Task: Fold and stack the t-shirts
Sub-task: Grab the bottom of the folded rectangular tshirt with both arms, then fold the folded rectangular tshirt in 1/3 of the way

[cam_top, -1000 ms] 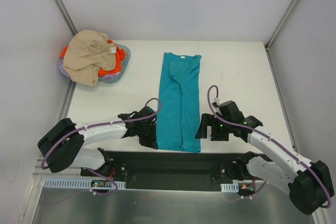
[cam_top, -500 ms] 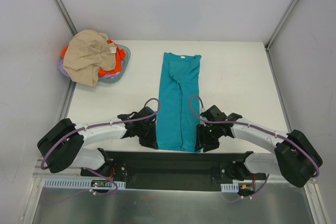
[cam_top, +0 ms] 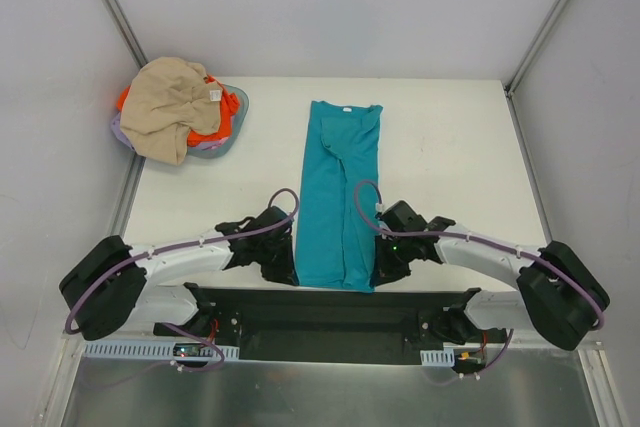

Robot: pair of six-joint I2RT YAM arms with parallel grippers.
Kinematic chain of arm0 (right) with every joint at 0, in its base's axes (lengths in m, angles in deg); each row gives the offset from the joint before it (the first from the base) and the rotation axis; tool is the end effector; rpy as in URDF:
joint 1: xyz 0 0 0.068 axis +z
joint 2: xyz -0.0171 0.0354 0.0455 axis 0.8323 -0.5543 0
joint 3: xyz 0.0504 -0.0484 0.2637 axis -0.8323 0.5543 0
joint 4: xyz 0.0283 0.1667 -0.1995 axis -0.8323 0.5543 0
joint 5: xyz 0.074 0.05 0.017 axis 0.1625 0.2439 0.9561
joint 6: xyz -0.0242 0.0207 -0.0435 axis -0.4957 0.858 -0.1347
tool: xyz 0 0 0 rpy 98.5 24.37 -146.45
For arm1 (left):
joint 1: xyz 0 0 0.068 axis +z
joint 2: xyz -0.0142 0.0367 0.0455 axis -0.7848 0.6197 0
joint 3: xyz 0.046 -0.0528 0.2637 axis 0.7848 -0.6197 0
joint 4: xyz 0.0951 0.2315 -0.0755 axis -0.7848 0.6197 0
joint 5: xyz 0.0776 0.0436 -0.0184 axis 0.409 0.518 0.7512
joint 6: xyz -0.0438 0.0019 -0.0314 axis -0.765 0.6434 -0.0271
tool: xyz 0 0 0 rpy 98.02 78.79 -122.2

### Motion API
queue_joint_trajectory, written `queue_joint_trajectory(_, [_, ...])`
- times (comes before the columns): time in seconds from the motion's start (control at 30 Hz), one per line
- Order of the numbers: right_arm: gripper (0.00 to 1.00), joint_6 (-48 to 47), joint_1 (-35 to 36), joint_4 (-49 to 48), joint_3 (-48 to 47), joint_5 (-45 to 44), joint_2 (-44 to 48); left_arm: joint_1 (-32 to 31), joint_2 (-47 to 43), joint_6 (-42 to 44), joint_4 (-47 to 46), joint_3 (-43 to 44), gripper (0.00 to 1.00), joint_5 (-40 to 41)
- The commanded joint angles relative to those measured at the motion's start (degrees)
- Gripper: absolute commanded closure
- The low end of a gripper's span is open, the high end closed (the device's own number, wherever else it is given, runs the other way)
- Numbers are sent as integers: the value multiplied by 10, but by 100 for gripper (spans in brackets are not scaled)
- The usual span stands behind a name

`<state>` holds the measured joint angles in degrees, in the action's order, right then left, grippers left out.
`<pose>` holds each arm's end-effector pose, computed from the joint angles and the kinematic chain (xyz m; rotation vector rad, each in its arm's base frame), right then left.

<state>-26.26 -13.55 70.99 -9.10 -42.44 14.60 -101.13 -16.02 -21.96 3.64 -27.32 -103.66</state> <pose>0.1455 0.1515 0.1481 -0.5830 2.7988 0.7829 0.1331 -0.1705 0.1523 0.0539 2.8387 -0.9193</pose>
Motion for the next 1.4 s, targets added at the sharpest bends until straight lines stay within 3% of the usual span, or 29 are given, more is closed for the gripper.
queue_joint_trajectory(0.0, [99,24,27,6,3,3,38,2,-30,-9,4,-14,100,-8])
queue_joint_trajectory(0.2, [99,54,47,52,-12,-22,113,2,-75,11,31,-12,100,-56])
queue_joint_trajectory(0.43, [99,-19,31,145,-148,-112,102,10,-86,50,75,100,100,37])
queue_joint_trajectory(0.6, [99,-59,-4,151,-210,-167,61,42,-38,72,75,167,100,97])
queue_joint_trajectory(0.87, [99,-97,-43,154,-341,-225,-28,117,59,130,75,286,100,87])
queue_joint_trajectory(1.37, [98,-139,-155,141,-438,-174,-153,186,204,175,75,430,100,70])
